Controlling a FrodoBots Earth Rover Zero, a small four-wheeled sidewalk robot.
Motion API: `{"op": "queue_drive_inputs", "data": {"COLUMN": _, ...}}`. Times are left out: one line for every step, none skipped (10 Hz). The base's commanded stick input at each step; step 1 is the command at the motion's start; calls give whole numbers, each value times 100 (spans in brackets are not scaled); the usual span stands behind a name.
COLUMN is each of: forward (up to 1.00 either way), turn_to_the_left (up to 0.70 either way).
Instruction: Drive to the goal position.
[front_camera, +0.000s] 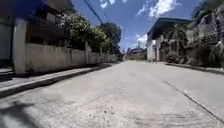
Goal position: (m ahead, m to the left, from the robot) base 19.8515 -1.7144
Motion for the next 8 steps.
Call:
{"op": "queue_drive_inputs", "data": {"forward": 100, "turn_to_the_left": -28}}
{"op": "queue_drive_inputs", "data": {"forward": 100, "turn_to_the_left": -13}}
{"op": "queue_drive_inputs", "data": {"forward": 100, "turn_to_the_left": 0}}
{"op": "queue_drive_inputs", "data": {"forward": 100, "turn_to_the_left": 0}}
{"op": "queue_drive_inputs", "data": {"forward": 100, "turn_to_the_left": 0}}
{"op": "queue_drive_inputs", "data": {"forward": 100, "turn_to_the_left": 0}}
{"op": "queue_drive_inputs", "data": {"forward": 100, "turn_to_the_left": 0}}
{"op": "queue_drive_inputs", "data": {"forward": 100, "turn_to_the_left": 0}}
